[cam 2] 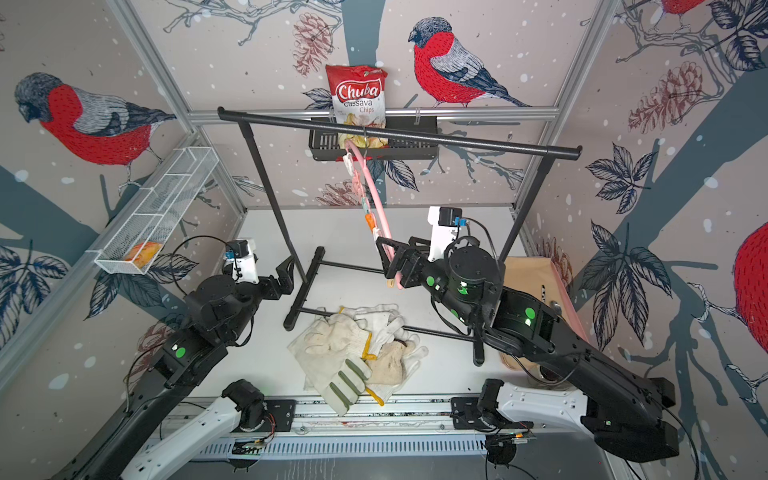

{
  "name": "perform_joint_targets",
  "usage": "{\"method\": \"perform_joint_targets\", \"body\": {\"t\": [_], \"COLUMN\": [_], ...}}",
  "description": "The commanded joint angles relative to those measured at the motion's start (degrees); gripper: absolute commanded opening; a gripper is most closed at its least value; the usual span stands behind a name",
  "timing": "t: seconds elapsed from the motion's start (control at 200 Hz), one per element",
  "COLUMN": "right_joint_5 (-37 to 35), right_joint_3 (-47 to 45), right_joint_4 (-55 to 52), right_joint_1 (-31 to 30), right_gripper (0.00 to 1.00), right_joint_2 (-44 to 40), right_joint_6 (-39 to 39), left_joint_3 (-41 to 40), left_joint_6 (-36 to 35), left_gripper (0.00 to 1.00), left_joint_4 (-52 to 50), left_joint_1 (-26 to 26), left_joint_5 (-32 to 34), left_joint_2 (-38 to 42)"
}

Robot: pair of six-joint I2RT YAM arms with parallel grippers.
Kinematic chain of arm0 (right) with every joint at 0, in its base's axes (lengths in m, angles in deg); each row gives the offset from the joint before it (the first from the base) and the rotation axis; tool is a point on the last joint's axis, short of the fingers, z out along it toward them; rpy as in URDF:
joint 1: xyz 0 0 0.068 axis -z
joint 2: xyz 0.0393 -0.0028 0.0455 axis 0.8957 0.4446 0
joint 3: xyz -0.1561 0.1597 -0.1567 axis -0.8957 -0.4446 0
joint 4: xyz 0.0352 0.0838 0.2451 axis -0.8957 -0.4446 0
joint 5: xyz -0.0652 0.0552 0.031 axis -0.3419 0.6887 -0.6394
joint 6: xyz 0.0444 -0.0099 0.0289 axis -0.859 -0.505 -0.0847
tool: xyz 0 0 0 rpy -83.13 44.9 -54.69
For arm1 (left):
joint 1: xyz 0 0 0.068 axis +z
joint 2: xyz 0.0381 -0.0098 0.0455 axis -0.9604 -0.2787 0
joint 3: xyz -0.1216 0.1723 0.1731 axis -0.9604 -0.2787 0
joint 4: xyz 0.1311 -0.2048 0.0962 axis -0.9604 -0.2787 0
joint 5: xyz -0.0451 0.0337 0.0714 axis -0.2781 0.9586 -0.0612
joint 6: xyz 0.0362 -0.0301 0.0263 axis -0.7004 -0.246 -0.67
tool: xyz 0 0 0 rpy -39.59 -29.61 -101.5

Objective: Clip the gloves onto a hanger to dry
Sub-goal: Adjust the hanger on the clothesline.

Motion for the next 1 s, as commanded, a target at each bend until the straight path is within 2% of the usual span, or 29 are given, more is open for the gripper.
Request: {"method": "perform_joint_targets", "body": {"t": [0.0,0.4,0.54,0.68,0.891,0.996], "right_joint_5": [-1.9,-11.4,-12.1,-8.6,3.7,3.9], "right_joint_3": [-0.7,-2.1,-3.5,-2.7,-4.7,-8.2], "right_joint_4": [0.2,-8.5,-10.9,-15.7,-19.5,-19.7], "right_joint_1": [-0.4,-4.2,-4.2,-4.3,-4.6,-5.3], "right_gripper": [0.94,0.93,0.90,0.89,0.88,0.88], "right_joint_2": [-1.6,-9.4,-11.4,-9.9,-6.6,-7.5], "right_joint_6": [-0.9,-5.5,-7.0,-6.2,-3.2,-4.9], "left_joint_3": [0.1,-1.5,-1.8,-1.9,-1.8,-1.3], "left_joint_6": [0.1,0.9,1.5,1.5,1.6,2.4], "left_gripper": [0.96,0.96,0.96,0.96,0.96,0.96], "left_joint_4": [1.1,-0.2,-0.3,-0.2,-0.2,-1.2], "left_joint_1": [0.1,0.1,0.2,0.1,0.1,0.1], "left_joint_5": [-2.3,-4.0,-3.6,-3.5,-3.3,-3.8], "left_joint_2": [-0.8,-2.4,-3.1,-3.8,-5.1,-6.5]}}
